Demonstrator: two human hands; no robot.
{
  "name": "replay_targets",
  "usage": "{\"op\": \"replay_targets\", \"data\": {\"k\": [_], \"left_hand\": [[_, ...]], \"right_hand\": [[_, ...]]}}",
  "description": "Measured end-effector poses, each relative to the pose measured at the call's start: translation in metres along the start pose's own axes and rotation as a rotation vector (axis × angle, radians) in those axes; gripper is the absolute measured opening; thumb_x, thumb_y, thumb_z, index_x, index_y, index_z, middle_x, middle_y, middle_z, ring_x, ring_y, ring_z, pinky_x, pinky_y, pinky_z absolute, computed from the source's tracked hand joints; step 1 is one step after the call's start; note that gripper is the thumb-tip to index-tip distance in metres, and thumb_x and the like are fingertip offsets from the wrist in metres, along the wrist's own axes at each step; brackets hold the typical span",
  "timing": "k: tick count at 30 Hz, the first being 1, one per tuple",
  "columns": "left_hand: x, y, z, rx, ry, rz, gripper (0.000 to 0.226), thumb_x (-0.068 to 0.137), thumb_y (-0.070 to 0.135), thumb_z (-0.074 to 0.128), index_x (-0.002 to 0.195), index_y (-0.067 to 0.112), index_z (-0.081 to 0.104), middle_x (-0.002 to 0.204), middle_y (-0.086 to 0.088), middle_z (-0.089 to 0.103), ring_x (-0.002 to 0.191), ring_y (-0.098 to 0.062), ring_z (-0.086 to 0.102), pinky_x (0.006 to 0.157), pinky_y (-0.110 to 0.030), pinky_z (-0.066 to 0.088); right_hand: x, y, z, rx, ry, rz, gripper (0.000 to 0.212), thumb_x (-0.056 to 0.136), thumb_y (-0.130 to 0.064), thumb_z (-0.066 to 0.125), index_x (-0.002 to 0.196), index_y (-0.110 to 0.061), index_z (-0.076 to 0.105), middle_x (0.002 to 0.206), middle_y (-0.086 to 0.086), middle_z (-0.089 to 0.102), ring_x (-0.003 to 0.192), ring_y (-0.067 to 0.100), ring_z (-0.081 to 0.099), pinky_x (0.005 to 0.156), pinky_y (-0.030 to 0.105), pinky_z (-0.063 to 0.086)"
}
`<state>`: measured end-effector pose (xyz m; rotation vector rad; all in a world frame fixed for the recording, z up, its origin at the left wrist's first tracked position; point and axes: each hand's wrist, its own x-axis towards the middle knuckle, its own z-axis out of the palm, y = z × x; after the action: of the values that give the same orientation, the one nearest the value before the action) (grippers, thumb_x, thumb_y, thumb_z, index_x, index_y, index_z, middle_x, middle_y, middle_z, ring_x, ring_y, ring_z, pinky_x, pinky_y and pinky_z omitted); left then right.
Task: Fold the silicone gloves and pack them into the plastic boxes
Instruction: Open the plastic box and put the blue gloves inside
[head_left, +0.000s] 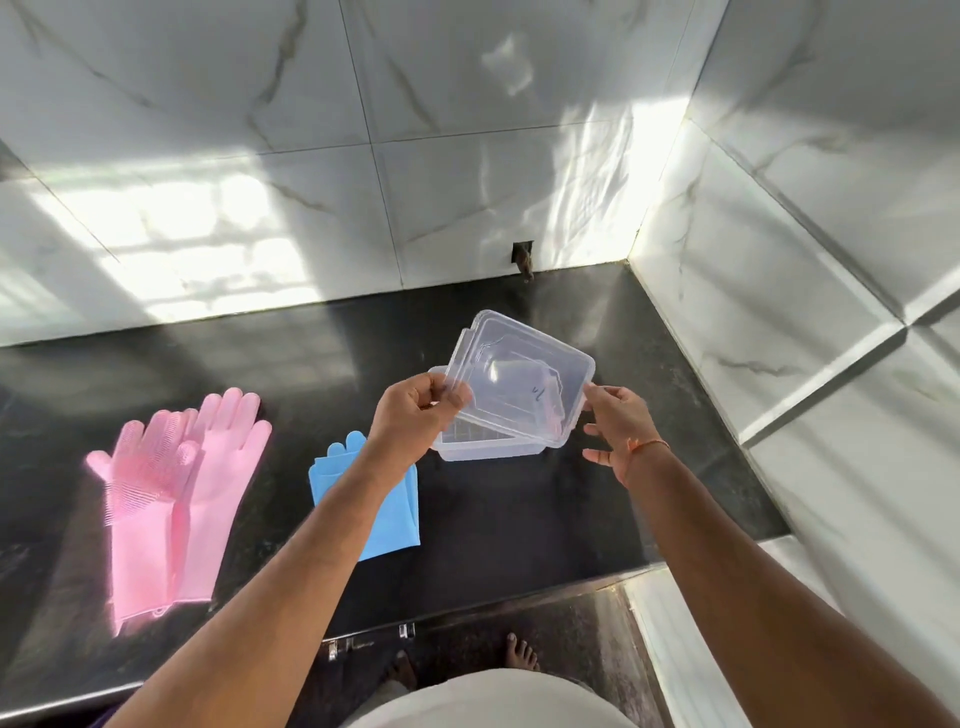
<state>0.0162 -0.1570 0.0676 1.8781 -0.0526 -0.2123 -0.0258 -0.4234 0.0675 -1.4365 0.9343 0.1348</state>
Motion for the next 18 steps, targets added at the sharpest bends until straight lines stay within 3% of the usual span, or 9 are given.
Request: {"op": "replay_targets", "data": {"k": [2, 5, 8, 10, 14, 16, 18], "left_hand": [[0.004, 0.009, 0.000, -0.020, -0.023, 0.082, 0.007, 0.097, 0.030, 0.085, 0.098, 0.023, 0.084, 0.071, 0.010, 0.073, 0.054, -0.005, 0.059, 0.057, -0.018, 0.051], [0.014, 0.020, 0.000, -0.032, -0.052, 0.150, 0.007, 0.095, 0.018, 0.086, 0.098, 0.022, 0.081, 0.070, 0.005, 0.074, 0.057, -0.012, 0.066, 0.062, -0.024, 0.058], [0.023, 0.031, 0.002, -0.048, -0.158, 0.217, 0.027, 0.094, 0.001, 0.083, 0.097, 0.028, 0.078, 0.077, 0.005, 0.080, 0.064, -0.009, 0.073, 0.071, -0.023, 0.063], [0.028, 0.036, 0.005, -0.092, -0.206, 0.212, 0.030, 0.093, -0.003, 0.082, 0.100, 0.026, 0.078, 0.085, 0.007, 0.081, 0.071, -0.007, 0.074, 0.074, -0.020, 0.062], [0.037, 0.040, 0.023, -0.281, -0.271, 0.075, 0.038, 0.095, -0.001, 0.073, 0.119, 0.028, 0.079, 0.123, 0.003, 0.076, 0.097, -0.015, 0.072, 0.085, -0.024, 0.063], [0.041, 0.042, 0.043, -0.411, -0.277, -0.027, 0.048, 0.101, -0.007, 0.067, 0.138, 0.024, 0.070, 0.139, -0.003, 0.070, 0.112, -0.021, 0.072, 0.097, -0.035, 0.064], [0.045, 0.047, 0.066, -0.523, -0.246, -0.193, 0.044, 0.109, -0.001, 0.060, 0.149, 0.018, 0.058, 0.140, -0.010, 0.072, 0.115, -0.025, 0.077, 0.101, -0.045, 0.063]], "right_hand": [[-0.001, -0.006, -0.008, 0.097, 0.009, 0.082, 0.040, 0.103, -0.051, 0.062, 0.122, -0.016, 0.068, 0.123, 0.004, 0.069, 0.104, 0.025, 0.062, 0.088, 0.053, 0.053], [-0.001, -0.008, -0.026, 0.301, -0.076, 0.244, 0.046, 0.101, -0.056, 0.062, 0.115, -0.012, 0.067, 0.121, 0.010, 0.064, 0.109, 0.033, 0.063, 0.083, 0.049, 0.058], [-0.004, -0.002, -0.046, 0.424, -0.240, 0.352, 0.056, 0.095, -0.061, 0.066, 0.110, -0.007, 0.069, 0.103, 0.012, 0.073, 0.079, 0.024, 0.069, 0.064, 0.031, 0.062], [-0.004, 0.005, -0.058, 0.470, -0.322, 0.355, 0.048, 0.095, -0.049, 0.069, 0.111, -0.004, 0.071, 0.093, 0.008, 0.078, 0.063, 0.017, 0.069, 0.053, 0.022, 0.059], [-0.007, 0.020, -0.075, 0.572, -0.305, 0.280, 0.029, 0.094, -0.022, 0.074, 0.108, 0.004, 0.073, 0.073, 0.004, 0.068, 0.050, 0.010, 0.065, 0.045, 0.018, 0.055], [-0.009, 0.028, -0.080, 0.599, -0.235, 0.213, 0.015, 0.094, -0.014, 0.074, 0.102, -0.001, 0.072, 0.062, 0.003, 0.066, 0.047, 0.011, 0.064, 0.050, 0.020, 0.059], [-0.012, 0.037, -0.086, 0.607, -0.146, 0.136, 0.004, 0.095, -0.008, 0.073, 0.098, -0.005, 0.072, 0.064, 0.006, 0.071, 0.050, 0.013, 0.067, 0.060, 0.024, 0.062]]}}
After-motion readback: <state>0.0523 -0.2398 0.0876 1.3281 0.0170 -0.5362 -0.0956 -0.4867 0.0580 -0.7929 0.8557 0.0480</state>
